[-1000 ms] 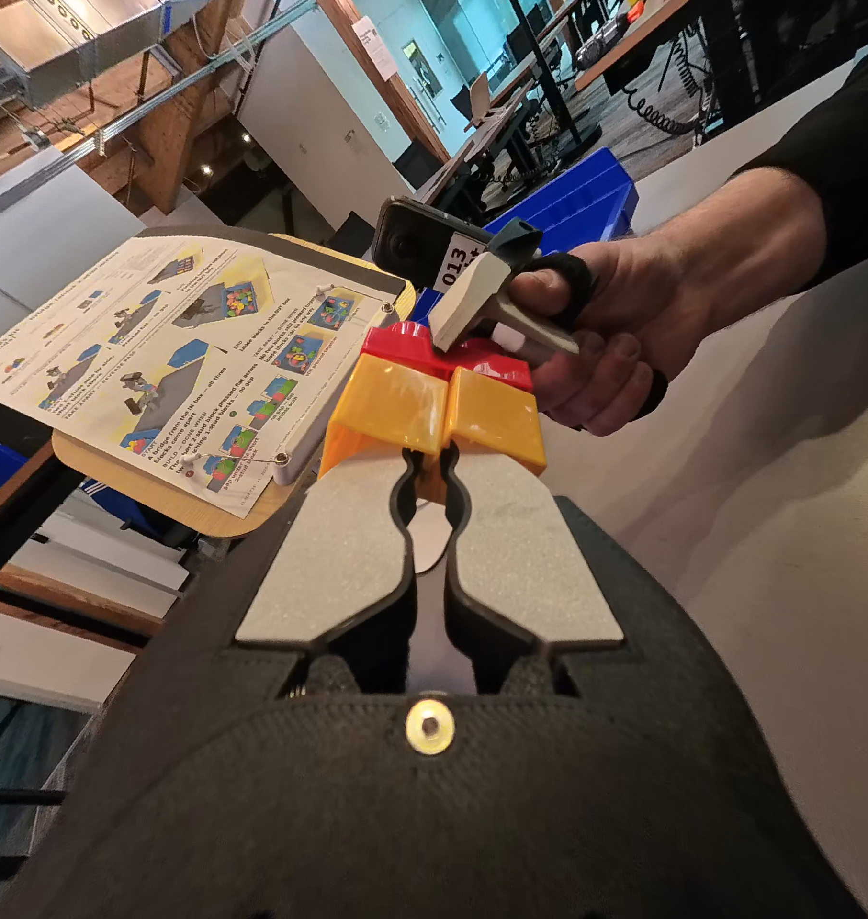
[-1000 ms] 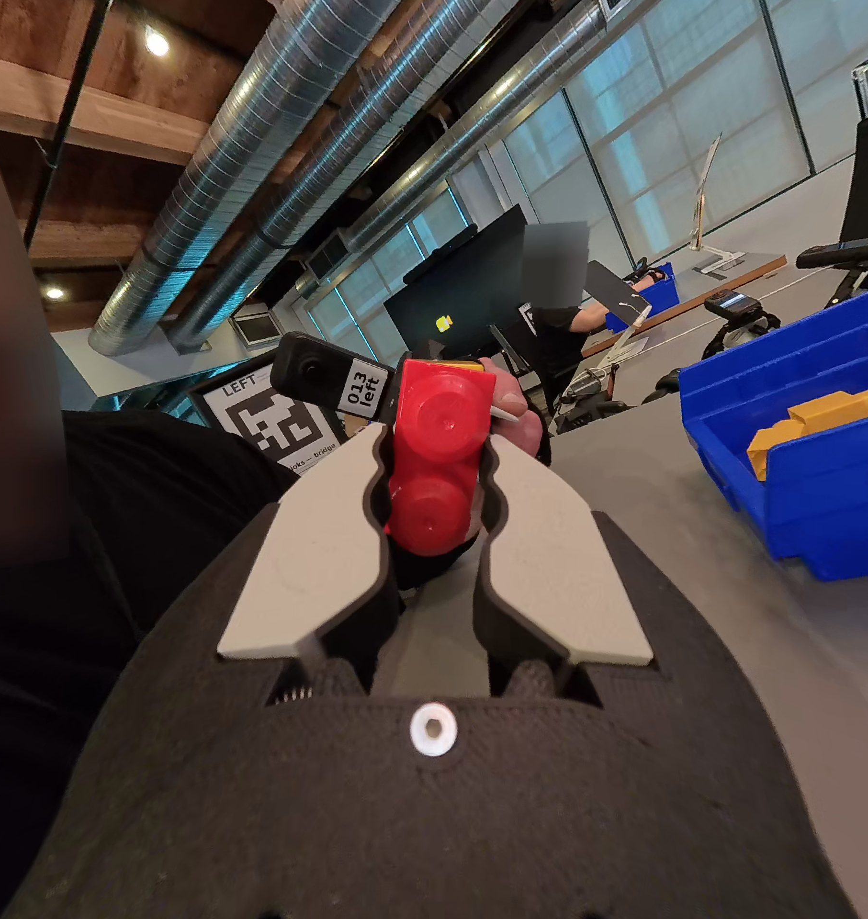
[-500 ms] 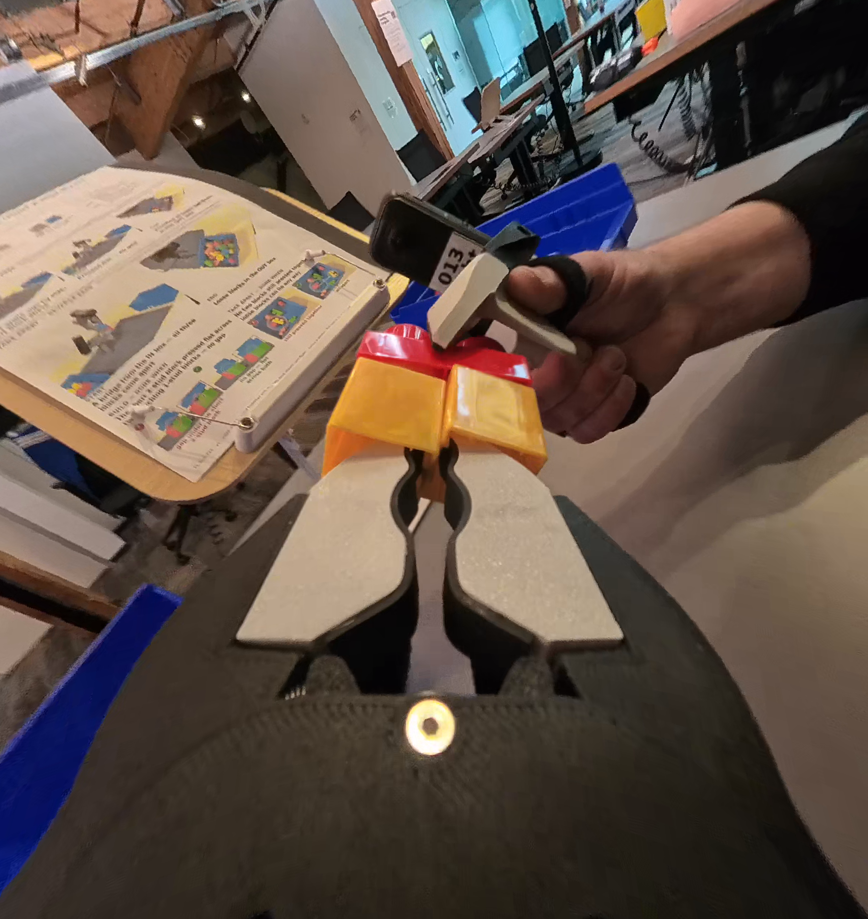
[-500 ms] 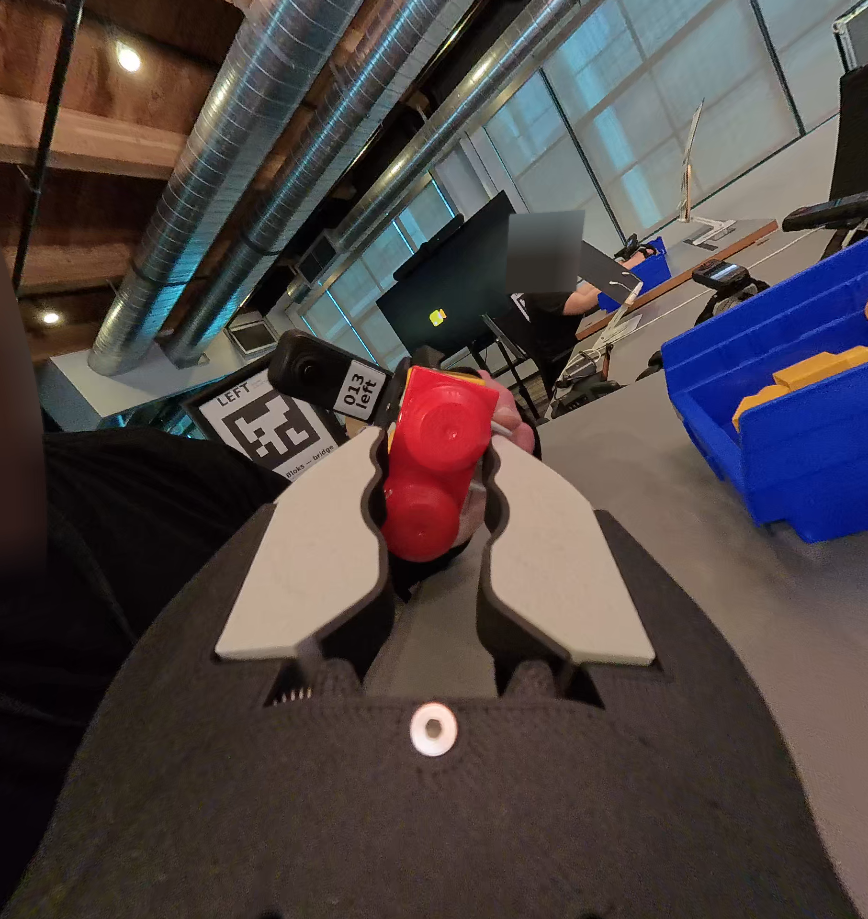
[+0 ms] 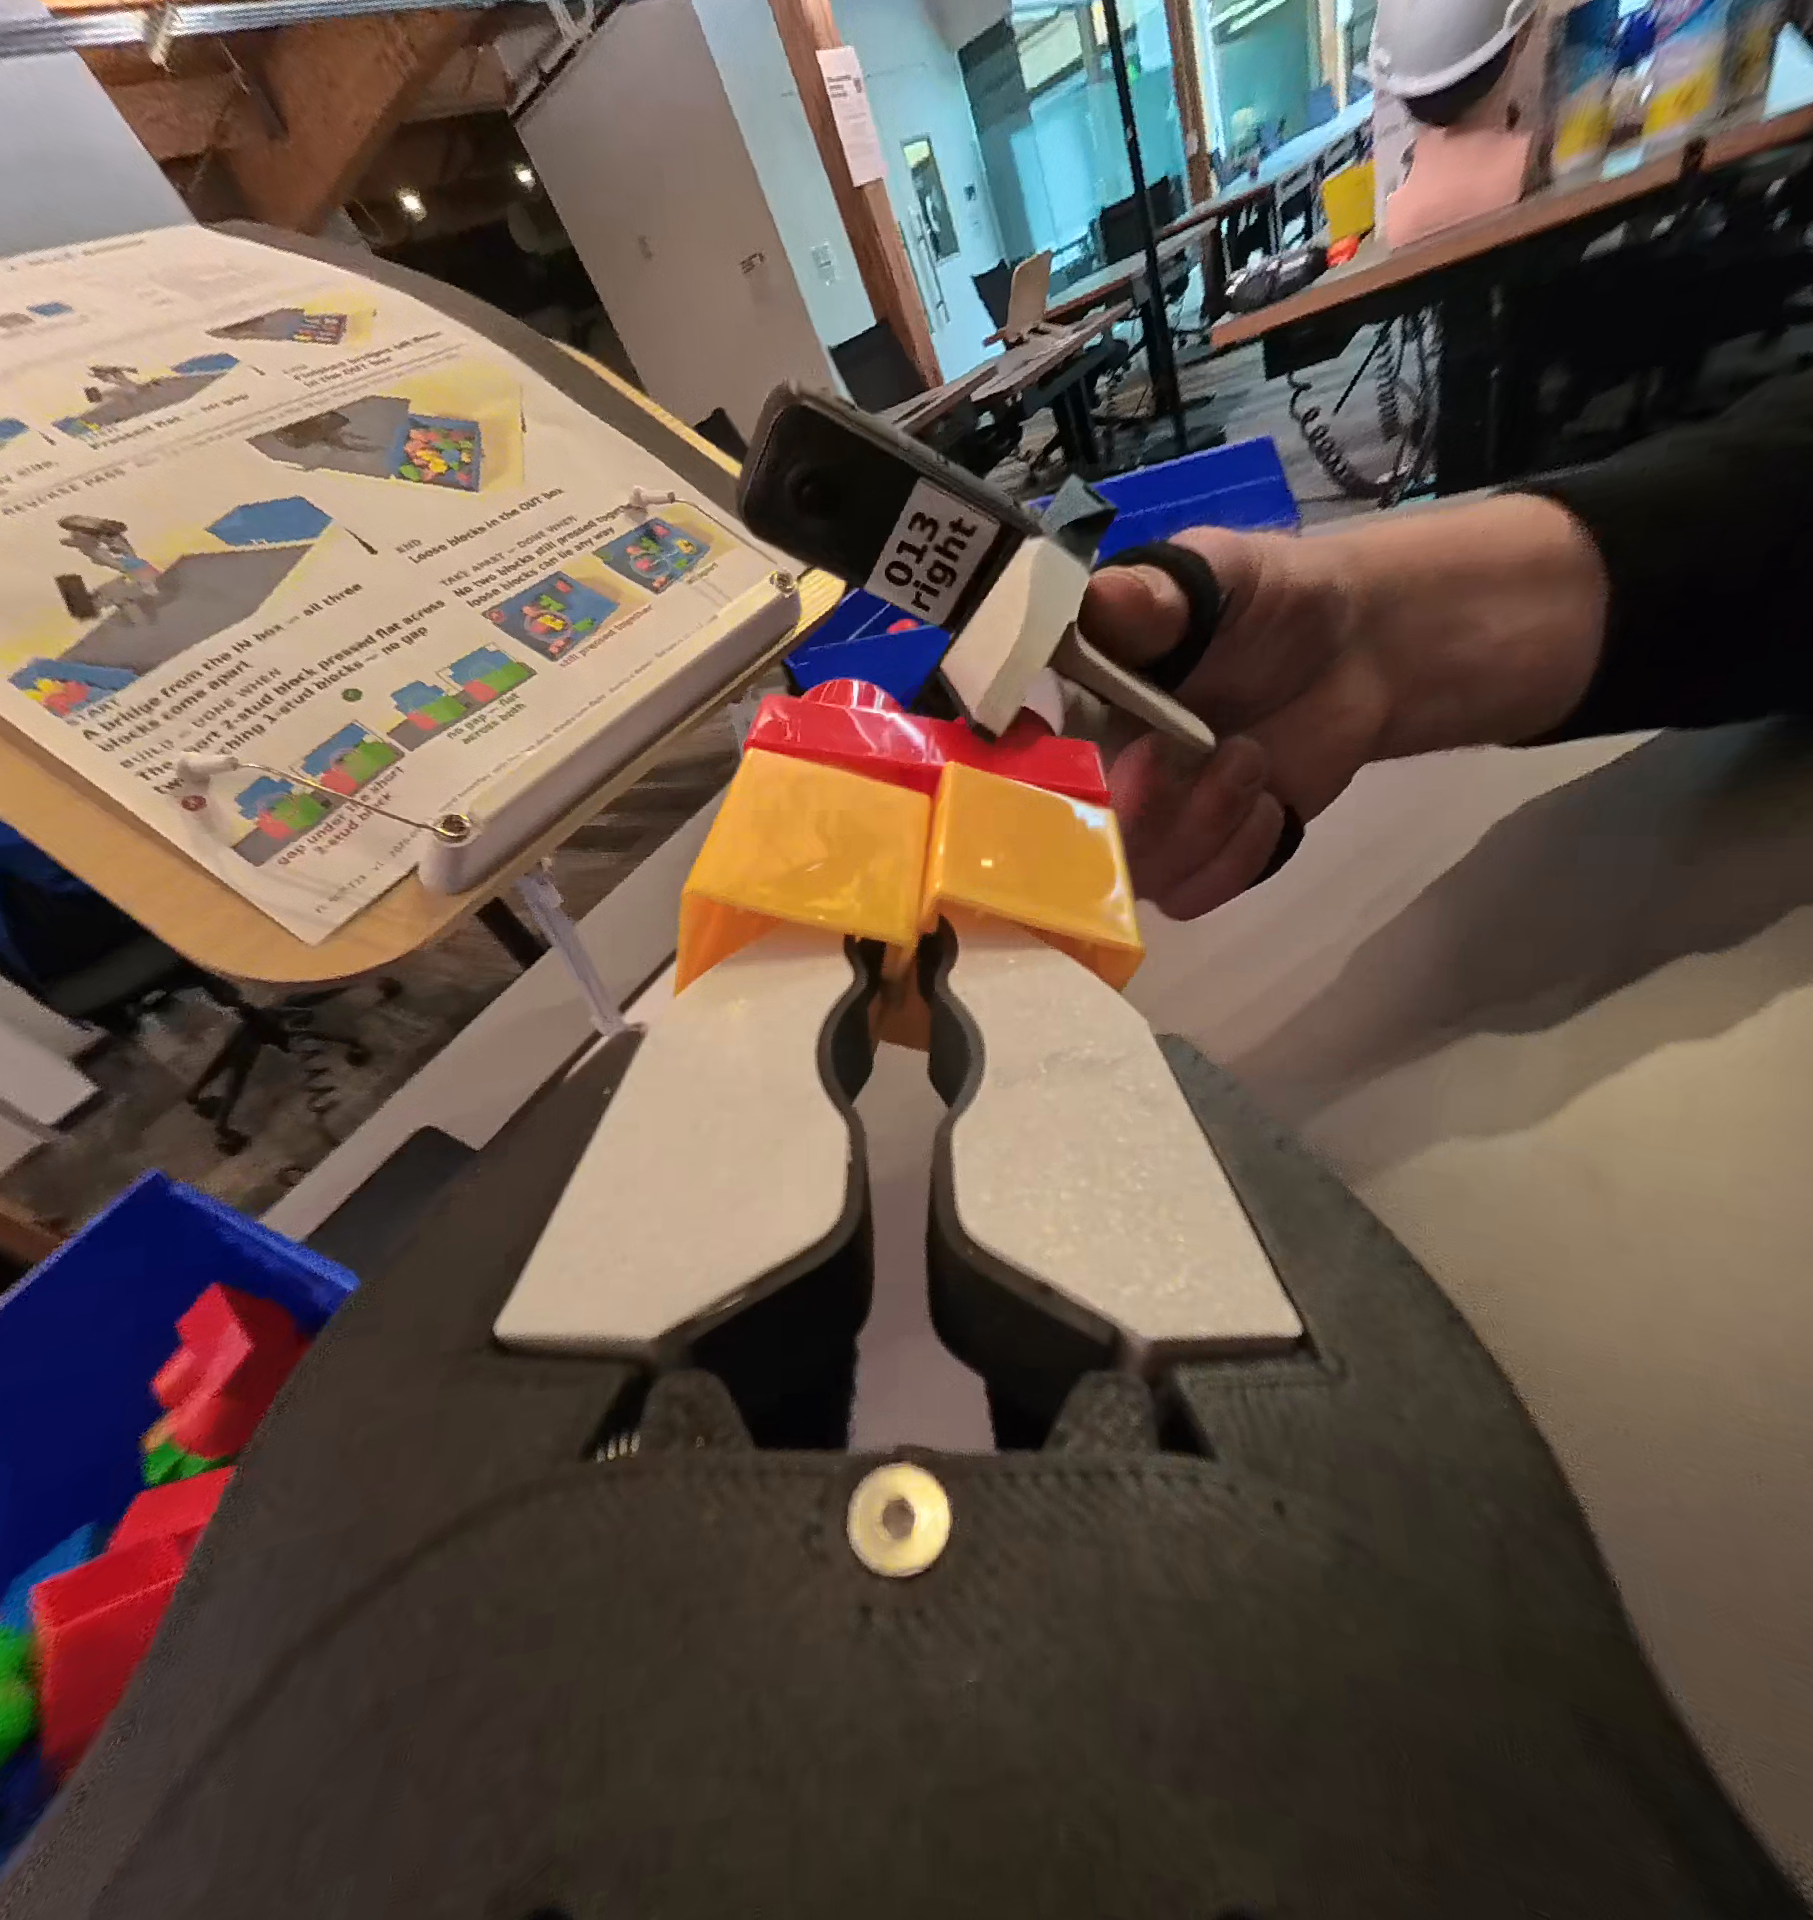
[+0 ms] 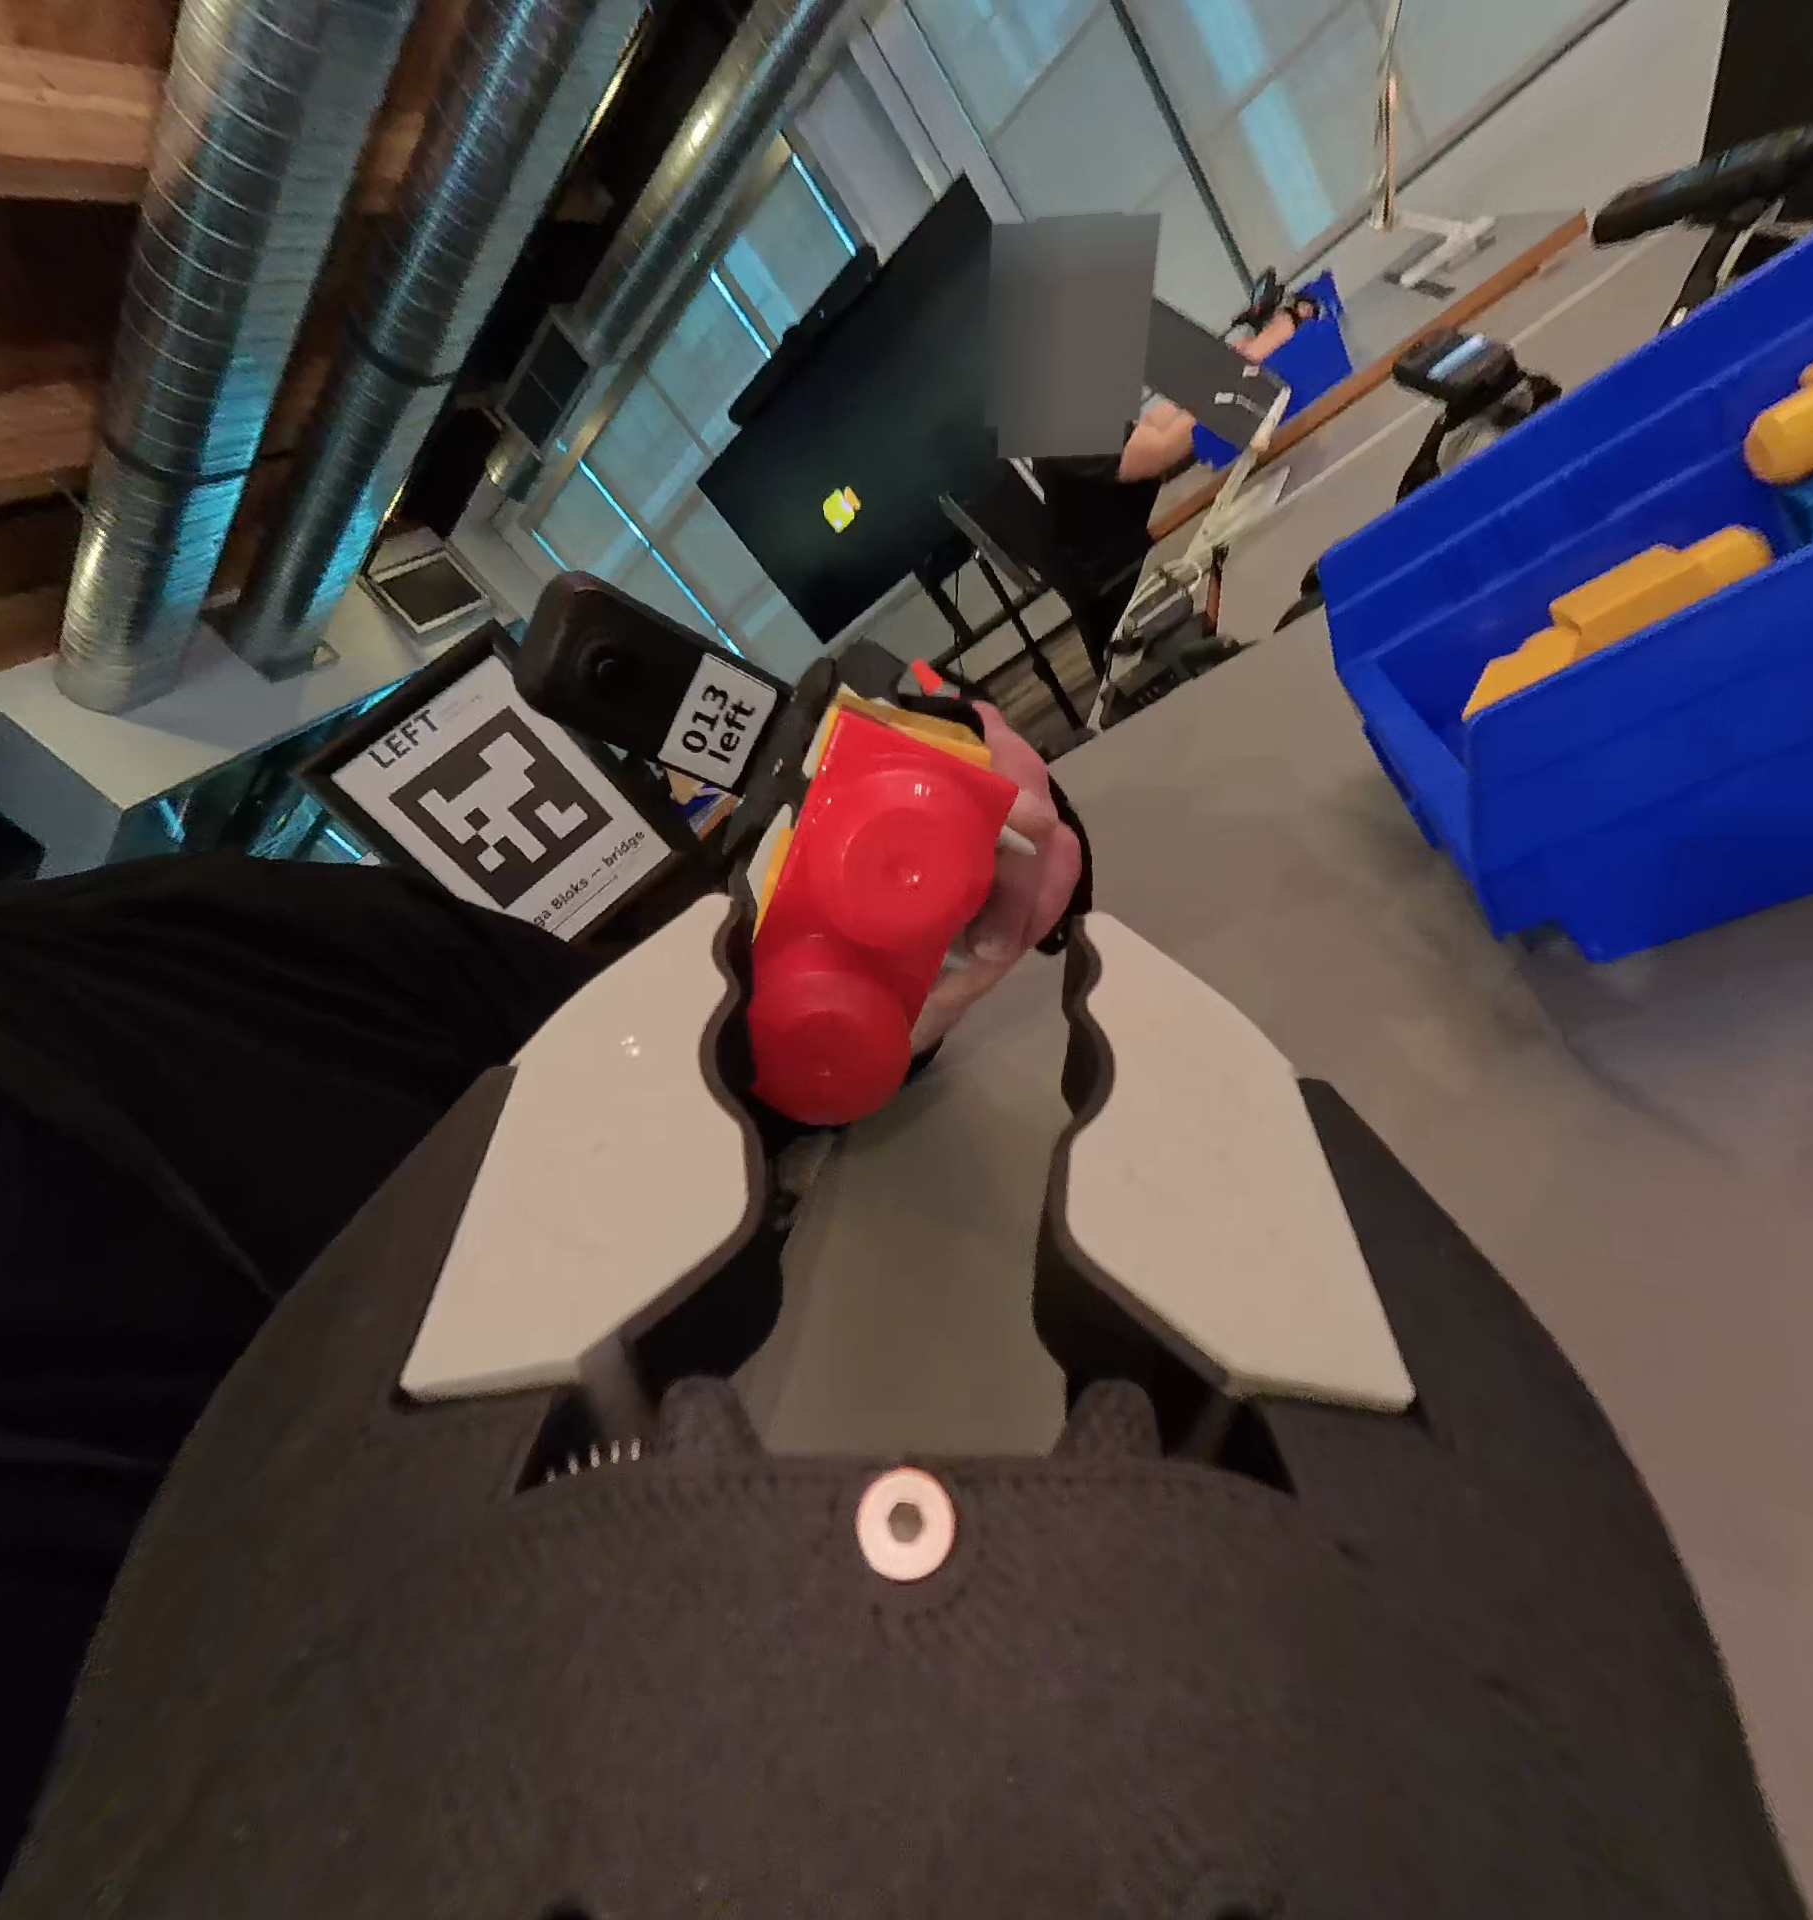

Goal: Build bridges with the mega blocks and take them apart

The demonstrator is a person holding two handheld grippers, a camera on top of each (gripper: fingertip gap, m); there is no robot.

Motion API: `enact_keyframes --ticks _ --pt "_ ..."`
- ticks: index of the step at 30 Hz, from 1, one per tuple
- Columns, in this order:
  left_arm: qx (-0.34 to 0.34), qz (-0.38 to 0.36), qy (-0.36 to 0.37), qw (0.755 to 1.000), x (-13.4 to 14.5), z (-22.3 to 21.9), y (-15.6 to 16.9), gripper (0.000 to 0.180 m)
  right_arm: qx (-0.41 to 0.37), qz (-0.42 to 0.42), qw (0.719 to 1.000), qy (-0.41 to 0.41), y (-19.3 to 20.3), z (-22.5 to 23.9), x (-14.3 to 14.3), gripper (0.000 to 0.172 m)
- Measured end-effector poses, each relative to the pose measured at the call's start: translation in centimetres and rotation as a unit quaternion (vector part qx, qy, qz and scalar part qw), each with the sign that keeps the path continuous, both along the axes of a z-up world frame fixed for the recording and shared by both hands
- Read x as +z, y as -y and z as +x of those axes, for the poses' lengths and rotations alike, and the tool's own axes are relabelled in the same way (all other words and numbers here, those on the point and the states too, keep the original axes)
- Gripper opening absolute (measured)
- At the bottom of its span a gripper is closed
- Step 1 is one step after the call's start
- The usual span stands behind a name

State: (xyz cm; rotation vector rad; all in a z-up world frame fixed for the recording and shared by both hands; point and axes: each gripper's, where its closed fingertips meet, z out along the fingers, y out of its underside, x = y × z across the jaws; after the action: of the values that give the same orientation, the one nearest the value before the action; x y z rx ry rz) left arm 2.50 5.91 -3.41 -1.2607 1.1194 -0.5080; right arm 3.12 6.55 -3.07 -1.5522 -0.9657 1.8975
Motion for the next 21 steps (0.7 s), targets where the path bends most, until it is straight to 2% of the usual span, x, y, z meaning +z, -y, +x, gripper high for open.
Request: enact_keyframes --ticks 3,5,8,21 --pt "0.013 0.025 -0.025 0.999 -0.2 0.0 -0.1 0.005 0.018 -0.010 1.000 0.009 0.6 -0.3 -0.4 0.056" --pt "0.017 0.028 -0.031 0.999 -0.4 0.0 -0.2 0.005 0.024 -0.011 1.000 -0.008 0.9 -0.4 0.0 0.039" --pt "0.017 0.040 -0.037 0.998 -0.3 -0.2 -0.2 0.005 0.020 -0.001 1.000 -0.008 1.0 -0.5 -0.1 0.038" --pt "0.008 0.066 -0.065 0.996 0.2 -0.3 0.3 0.007 0.017 -0.022 0.994 -0.108 1.0 -0.4 0.7 0.036"
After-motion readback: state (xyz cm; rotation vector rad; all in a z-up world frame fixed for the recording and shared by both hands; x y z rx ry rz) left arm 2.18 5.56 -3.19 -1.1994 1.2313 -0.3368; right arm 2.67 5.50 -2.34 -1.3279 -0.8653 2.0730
